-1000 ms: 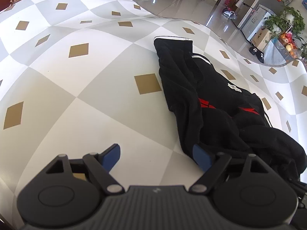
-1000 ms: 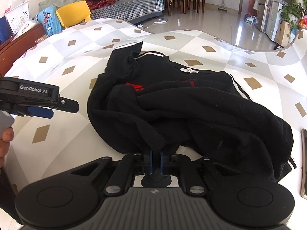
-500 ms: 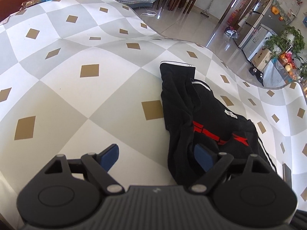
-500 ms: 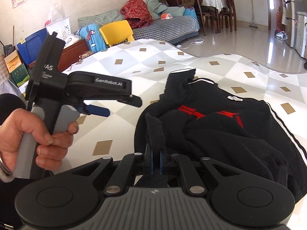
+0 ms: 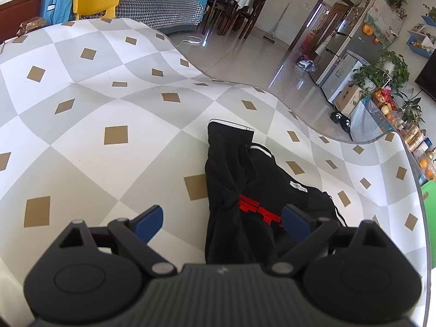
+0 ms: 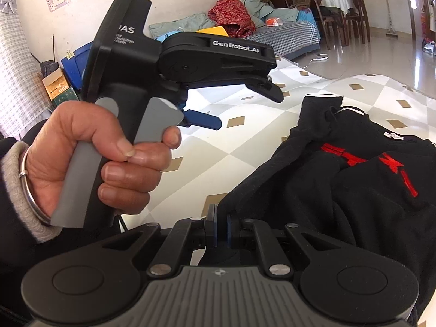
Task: Fold clothes
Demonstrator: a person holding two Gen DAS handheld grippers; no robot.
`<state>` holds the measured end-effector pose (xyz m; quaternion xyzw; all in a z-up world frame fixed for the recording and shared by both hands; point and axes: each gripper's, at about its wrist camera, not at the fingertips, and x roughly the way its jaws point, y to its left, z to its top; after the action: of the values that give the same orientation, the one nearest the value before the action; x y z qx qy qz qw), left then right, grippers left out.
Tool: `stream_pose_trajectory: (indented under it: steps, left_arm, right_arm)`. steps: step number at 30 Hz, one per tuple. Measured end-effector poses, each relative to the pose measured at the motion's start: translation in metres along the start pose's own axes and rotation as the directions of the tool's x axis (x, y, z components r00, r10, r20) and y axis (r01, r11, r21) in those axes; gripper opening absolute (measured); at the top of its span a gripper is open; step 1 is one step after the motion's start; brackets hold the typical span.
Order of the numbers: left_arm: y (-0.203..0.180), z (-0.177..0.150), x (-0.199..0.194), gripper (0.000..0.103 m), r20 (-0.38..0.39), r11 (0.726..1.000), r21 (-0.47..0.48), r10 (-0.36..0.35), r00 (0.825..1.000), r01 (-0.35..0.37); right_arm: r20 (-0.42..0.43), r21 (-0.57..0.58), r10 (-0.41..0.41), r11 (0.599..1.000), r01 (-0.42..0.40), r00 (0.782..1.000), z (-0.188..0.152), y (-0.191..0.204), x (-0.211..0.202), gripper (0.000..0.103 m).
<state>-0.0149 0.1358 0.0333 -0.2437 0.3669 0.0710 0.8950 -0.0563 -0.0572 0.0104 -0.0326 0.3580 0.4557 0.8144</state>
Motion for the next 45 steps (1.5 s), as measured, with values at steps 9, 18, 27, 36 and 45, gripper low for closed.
stream_pose_trajectory:
  steps: [9, 18, 27, 36, 45]
  left_arm:
    - [-0.001, 0.0, -0.002, 0.094, 0.003, 0.999, 0.03, 0.017, 1.0, -0.017]
    - [-0.011, -0.008, 0.005, 0.094, -0.011, 0.997, 0.072, 0.02, 1.0, -0.019]
    - [-0.029, -0.019, 0.016, 0.096, -0.02, 0.987, 0.153, 0.052, 0.998, -0.048]
    - [-0.044, -0.034, 0.035, 0.096, -0.058, 0.975, 0.218, 0.057, 0.997, -0.043]
    - [-0.056, -0.05, 0.051, 0.096, -0.1, 0.961, 0.273, 0.062, 0.993, -0.033]
  right_arm:
    - [-0.047, -0.03, 0.044, 0.999, -0.045, 0.998, -0.004, 0.008, 0.002, 0.028]
    - [-0.07, 0.033, -0.081, 0.996, 0.084, 0.994, -0.01, -0.005, -0.011, 0.03]
    - [-0.089, 0.211, -0.308, 0.924, 0.32, 0.947, -0.014, -0.055, -0.028, 0.033]
    - [-0.115, 0.351, -0.439, 0.821, 0.45, 0.891, -0.02, -0.091, -0.04, 0.034]
    - [-0.085, 0.432, -0.562, 0.723, 0.539, 0.823, -0.021, -0.122, -0.051, 0.036]
